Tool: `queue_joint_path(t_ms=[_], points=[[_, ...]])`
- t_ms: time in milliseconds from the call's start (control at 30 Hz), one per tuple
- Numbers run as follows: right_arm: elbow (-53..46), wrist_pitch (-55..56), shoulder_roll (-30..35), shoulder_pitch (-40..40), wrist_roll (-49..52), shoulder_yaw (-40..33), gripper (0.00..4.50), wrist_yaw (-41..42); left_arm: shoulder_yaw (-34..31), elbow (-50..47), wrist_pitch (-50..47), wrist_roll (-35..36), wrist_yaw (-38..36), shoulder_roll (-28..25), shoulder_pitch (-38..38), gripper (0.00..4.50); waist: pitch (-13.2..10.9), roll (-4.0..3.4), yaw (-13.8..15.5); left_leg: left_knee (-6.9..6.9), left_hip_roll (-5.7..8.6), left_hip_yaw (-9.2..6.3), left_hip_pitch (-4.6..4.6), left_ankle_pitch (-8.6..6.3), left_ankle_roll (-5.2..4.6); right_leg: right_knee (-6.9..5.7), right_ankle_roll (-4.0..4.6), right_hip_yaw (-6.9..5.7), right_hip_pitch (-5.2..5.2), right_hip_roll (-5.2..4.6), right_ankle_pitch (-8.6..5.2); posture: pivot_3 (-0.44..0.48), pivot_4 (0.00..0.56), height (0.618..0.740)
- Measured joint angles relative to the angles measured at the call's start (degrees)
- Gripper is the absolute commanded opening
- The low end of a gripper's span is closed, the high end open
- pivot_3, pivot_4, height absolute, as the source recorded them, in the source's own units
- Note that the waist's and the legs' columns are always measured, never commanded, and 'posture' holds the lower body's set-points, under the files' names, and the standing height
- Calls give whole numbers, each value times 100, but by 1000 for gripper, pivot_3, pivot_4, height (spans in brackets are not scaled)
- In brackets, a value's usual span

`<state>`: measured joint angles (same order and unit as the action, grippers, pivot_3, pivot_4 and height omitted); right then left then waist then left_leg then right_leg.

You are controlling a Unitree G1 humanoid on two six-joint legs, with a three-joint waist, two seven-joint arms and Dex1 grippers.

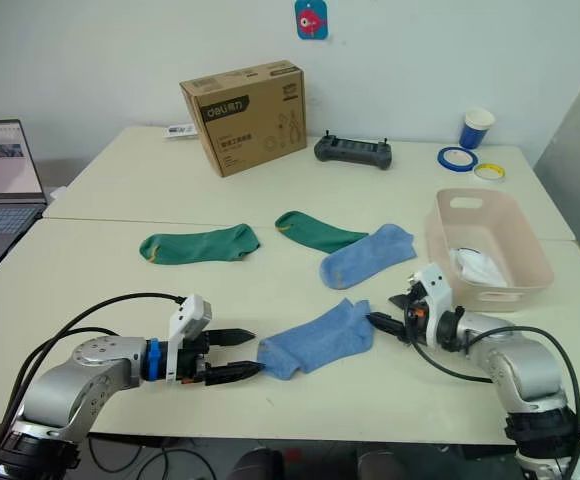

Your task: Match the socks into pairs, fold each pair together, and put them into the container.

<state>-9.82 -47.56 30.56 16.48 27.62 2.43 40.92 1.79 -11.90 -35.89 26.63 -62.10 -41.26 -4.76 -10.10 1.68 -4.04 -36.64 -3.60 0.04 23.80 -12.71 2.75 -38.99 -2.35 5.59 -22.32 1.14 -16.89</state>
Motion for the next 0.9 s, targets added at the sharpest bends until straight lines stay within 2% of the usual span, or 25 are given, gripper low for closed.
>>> queue_joint_path(t_ms=[33,100,233,467,500,533,900], points=[[101,13,-1,55,3,64,3847,63,18,-46,32,-22,37,0,49,4158,0,0,22,1,1,1,0,0,0,0,0,0,-1,-2,-1,0,150,740],[183,19,-20,112,18,116,3847,153,19,-100,37,-27,85,0,87,3757,0,0,51,2,0,0,-1,0,-1,0,1,-1,-1,-2,-2,0,150,740],[323,19,-146,293,62,119,2622,253,26,-169,-27,-3,164,-6,177,2732,1,-1,68,2,-1,2,-2,0,-1,0,1,-1,-2,-1,-2,0,150,740],[317,6,-180,270,70,101,159,278,261,51,146,-120,213,138,-24,662,1,-1,106,0,3,1,-1,0,0,0,0,-2,-1,-3,-2,0,150,740],[302,1,-179,239,72,94,0,277,282,97,166,-141,202,137,-64,326,1,-1,111,0,3,2,-1,0,0,0,0,-2,-1,-4,-2,0,150,740],[266,-9,-178,195,76,78,0,274,300,147,184,-156,184,137,-100,32,1,-1,112,0,3,3,-1,0,0,0,0,-1,-1,-4,-2,0,150,740],[-459,-359,-189,-315,417,-370,0,-55,478,542,296,-184,-35,153,-442,32,1,-1,121,-2,4,1,0,0,0,-2,-3,-3,0,-6,1,0,150,740]])
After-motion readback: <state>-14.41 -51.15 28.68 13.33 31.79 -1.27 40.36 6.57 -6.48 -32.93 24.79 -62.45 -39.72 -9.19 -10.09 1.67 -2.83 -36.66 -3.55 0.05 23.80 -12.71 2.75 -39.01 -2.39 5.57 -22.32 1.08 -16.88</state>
